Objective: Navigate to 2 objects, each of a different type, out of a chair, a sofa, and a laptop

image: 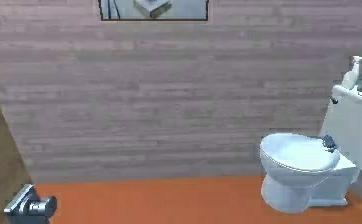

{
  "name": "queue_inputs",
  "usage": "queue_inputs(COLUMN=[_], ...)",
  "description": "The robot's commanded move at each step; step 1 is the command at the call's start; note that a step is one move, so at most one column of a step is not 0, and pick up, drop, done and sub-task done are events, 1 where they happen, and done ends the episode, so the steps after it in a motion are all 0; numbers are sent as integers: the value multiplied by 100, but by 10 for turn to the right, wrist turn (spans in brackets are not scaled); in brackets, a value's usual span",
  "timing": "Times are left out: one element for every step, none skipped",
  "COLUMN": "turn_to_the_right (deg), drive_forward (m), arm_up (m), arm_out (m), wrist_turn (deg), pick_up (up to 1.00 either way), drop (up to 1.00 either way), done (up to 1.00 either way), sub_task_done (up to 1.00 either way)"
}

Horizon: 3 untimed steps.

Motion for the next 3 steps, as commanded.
queue_inputs(turn_to_the_right=[450,300,0], drive_forward=[0,0,10], arm_up=[0,0,0], arm_out=[0,0,0], wrist_turn=[0,0,0], pick_up=[0,0,0], drop=[0,0,0], done=[0,0,0], sub_task_done=[0,0,0])
